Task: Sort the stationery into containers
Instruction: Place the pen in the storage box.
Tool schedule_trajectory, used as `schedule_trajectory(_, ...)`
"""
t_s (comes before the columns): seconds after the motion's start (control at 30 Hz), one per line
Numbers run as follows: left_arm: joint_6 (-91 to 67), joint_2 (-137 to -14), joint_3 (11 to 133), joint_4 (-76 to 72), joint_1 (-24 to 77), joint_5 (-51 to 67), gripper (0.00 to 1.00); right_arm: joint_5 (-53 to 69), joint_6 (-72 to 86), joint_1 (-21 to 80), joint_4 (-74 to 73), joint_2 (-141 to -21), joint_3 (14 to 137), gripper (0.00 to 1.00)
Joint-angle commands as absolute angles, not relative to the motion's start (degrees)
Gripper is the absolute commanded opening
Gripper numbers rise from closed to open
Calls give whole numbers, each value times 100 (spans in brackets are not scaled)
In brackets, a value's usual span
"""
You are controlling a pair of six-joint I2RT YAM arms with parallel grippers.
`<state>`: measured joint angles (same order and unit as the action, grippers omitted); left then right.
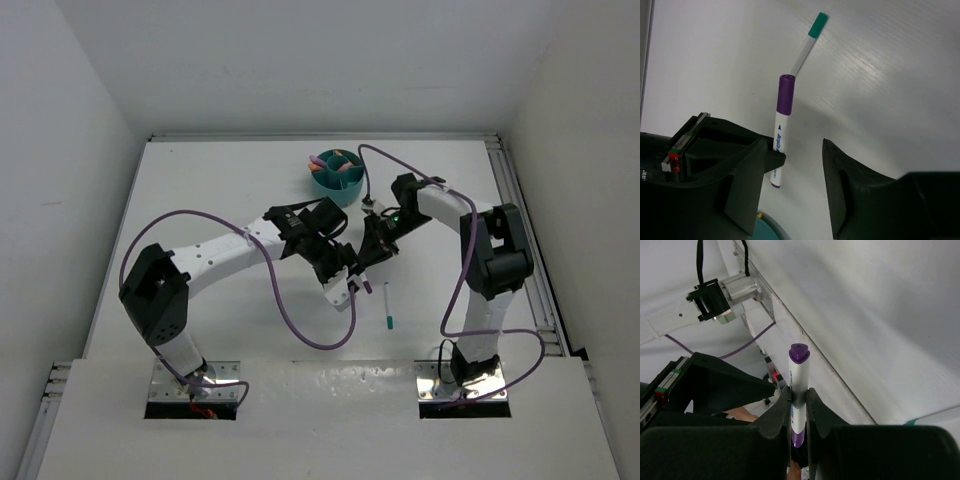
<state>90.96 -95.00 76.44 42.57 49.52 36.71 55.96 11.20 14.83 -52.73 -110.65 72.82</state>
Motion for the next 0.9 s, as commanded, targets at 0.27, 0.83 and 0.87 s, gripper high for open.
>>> schedule_trajectory(0.27,9141,-9589,7673,4034,5133,3735,55,5994,1450,1722,-5036,-10547,7198,0)
schedule_trajectory(0.83,7973,-9414,7225,3217,5177,3305,0,5995,1503,1522,-5194,-10248,7671,44)
schedule_trajectory(0.87,7589,-9335,7216,3191,5142,3435,0,5959,1433,1164,-5316,-10257,7864,47)
